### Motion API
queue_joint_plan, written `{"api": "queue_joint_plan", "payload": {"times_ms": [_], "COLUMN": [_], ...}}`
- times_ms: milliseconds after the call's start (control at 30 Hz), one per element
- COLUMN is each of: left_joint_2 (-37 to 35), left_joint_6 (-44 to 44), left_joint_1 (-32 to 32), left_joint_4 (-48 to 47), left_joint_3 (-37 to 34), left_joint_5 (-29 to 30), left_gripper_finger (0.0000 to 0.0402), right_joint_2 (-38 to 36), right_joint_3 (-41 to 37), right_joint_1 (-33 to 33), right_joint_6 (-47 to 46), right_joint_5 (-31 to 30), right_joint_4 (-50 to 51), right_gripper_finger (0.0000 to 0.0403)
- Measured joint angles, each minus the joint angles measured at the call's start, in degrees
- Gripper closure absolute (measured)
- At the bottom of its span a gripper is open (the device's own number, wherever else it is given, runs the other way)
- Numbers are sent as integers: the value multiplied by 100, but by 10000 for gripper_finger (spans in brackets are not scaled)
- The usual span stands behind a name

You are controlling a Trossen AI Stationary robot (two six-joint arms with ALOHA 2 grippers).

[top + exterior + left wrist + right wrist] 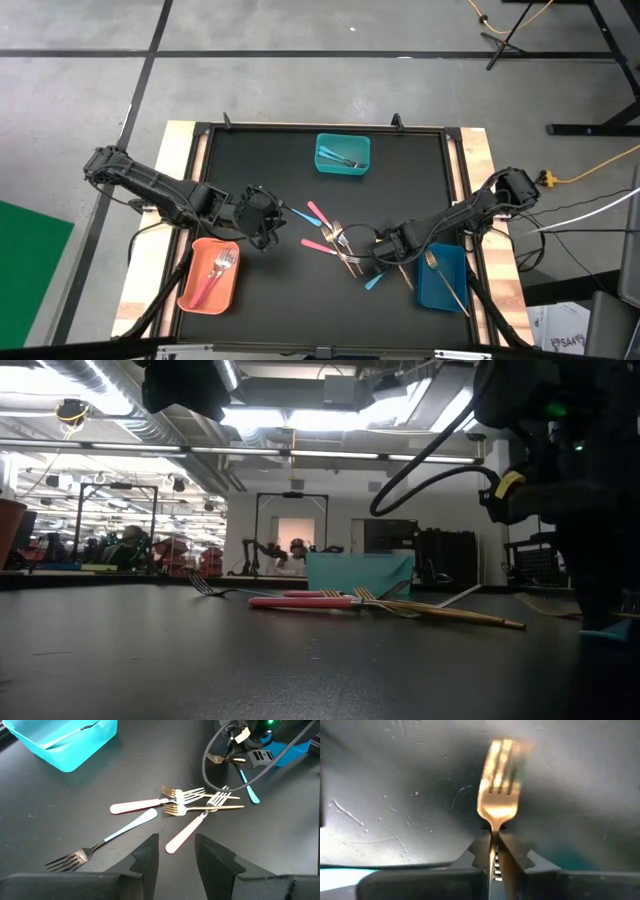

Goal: Sort silverware by color (type)
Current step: Put the gold fork into the blue bin

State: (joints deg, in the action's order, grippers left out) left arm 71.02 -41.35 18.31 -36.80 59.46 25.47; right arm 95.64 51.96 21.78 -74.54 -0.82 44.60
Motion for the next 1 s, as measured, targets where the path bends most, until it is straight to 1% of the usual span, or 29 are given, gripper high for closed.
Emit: {"api": "queue_joint_plan", "payload": {"times_ms": [167,633,900,1000], "left_joint_2": [0,0,0,0], "left_joint_6": [1,0,1,-1], "left_joint_1": [0,0,0,-2], "left_joint_4": [1,0,0,-2], "left_joint_3": [0,0,0,0], "left_joint_5": [0,0,0,0], "left_gripper_finger": [282,282,282,282], "right_joint_2": [0,7,26,26], "right_joint_3": [0,32,392,599], "right_joint_1": [0,-4,-11,-11], "right_joint_6": [165,523,1065,1250], "right_joint_5": [-5,11,-5,123], "right_joint_4": [9,41,44,46], "right_gripper_finger": [400,402,402,402]}}
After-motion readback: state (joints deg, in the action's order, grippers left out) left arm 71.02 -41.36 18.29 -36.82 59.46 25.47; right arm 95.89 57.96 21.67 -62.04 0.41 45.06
